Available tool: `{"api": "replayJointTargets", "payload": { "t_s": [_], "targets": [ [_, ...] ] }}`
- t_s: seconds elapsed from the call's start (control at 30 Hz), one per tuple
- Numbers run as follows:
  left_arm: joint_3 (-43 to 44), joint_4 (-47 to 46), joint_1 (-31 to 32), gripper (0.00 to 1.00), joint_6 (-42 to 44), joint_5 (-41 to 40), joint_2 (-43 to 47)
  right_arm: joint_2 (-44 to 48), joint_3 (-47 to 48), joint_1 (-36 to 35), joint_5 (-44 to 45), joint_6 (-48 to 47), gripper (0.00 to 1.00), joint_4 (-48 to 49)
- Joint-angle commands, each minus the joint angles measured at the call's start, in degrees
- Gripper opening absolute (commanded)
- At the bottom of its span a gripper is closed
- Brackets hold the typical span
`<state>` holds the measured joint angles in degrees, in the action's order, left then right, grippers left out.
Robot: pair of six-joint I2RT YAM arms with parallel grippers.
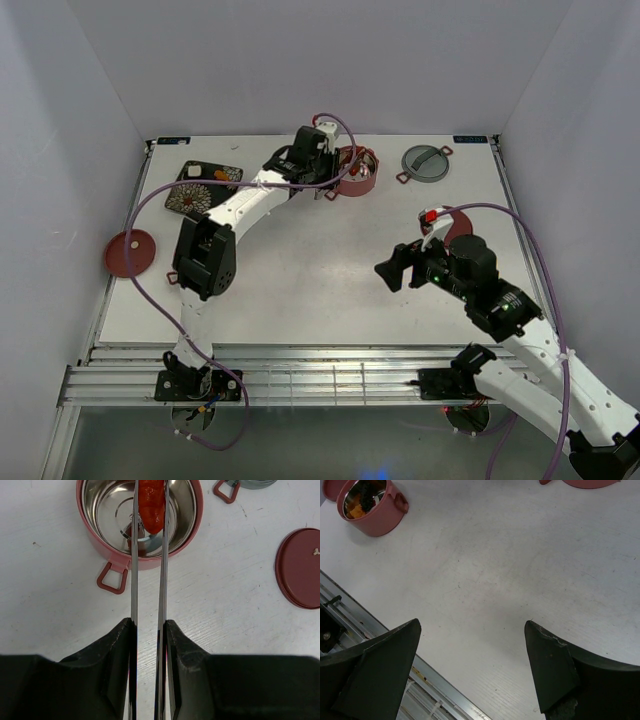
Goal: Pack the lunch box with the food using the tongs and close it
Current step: Place the fake food in the packing box.
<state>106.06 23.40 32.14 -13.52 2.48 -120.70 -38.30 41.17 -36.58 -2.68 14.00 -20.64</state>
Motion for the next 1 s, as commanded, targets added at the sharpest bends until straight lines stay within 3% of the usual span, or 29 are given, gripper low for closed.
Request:
{"api": "replayJointTargets", "payload": {
  "t_s": [0.0, 0.23, 0.43, 0.97],
  "targets": [
    [-0.9, -3.0, 0.6, 0.2, 0.7, -0.6, 0.7, 0.2, 1.8, -0.3, 0.9, -1.0, 0.9, 1.6],
    [-1.6, -2.3, 0.9, 0.33, 0.9, -1.2, 0.4, 0.5, 1.5, -0.3, 0.9, -1.0, 0.9, 1.7],
    [-1.3, -1.7, 1.5, 0.52, 1.4, -1.6, 0.9, 0.8, 1.4, -0.3, 0.7, -1.1, 0.9, 1.5],
    [-0.5, -0.9, 2.4, 0.54, 1.0, -6.2, 8.9, 0.2, 1.5, -0.3, 0.4, -1.3, 0.9, 1.8]
  ]
}}
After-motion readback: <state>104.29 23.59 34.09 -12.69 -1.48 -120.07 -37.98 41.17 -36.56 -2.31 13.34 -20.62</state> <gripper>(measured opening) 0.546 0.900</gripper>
